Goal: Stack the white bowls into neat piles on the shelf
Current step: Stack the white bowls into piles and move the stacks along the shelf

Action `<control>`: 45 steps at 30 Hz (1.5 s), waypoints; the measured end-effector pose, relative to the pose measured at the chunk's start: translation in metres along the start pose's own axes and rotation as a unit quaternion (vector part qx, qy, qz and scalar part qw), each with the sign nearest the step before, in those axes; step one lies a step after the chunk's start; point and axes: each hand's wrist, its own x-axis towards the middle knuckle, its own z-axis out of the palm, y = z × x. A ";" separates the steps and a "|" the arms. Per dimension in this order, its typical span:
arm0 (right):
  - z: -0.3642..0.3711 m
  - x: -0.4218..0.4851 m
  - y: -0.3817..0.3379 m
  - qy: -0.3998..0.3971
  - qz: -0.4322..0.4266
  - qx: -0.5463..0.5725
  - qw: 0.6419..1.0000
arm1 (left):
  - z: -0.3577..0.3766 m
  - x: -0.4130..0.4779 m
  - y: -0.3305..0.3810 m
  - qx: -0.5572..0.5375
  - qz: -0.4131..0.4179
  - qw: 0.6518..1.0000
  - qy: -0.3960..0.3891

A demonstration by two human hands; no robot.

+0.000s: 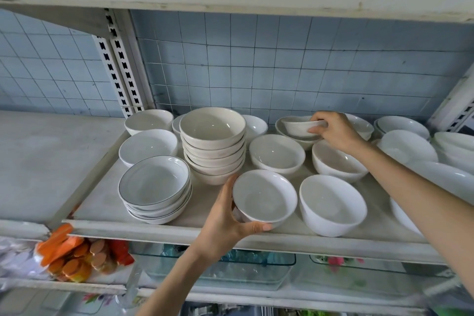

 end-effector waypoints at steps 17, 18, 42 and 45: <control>-0.022 -0.090 -0.064 0.092 -0.077 0.218 0.968 | -0.011 -0.031 0.048 0.121 0.086 0.988 0.040; -0.022 -0.100 -0.072 0.081 -0.087 0.240 0.964 | -0.010 -0.031 0.053 0.102 0.090 0.990 0.036; 0.063 -0.190 -0.178 -0.197 -0.029 0.469 0.860 | -0.084 -0.087 0.048 -0.080 0.041 0.996 -0.004; 0.078 -0.191 -0.191 -0.221 -0.024 0.478 0.850 | -0.113 -0.106 0.042 -0.087 0.024 0.995 -0.037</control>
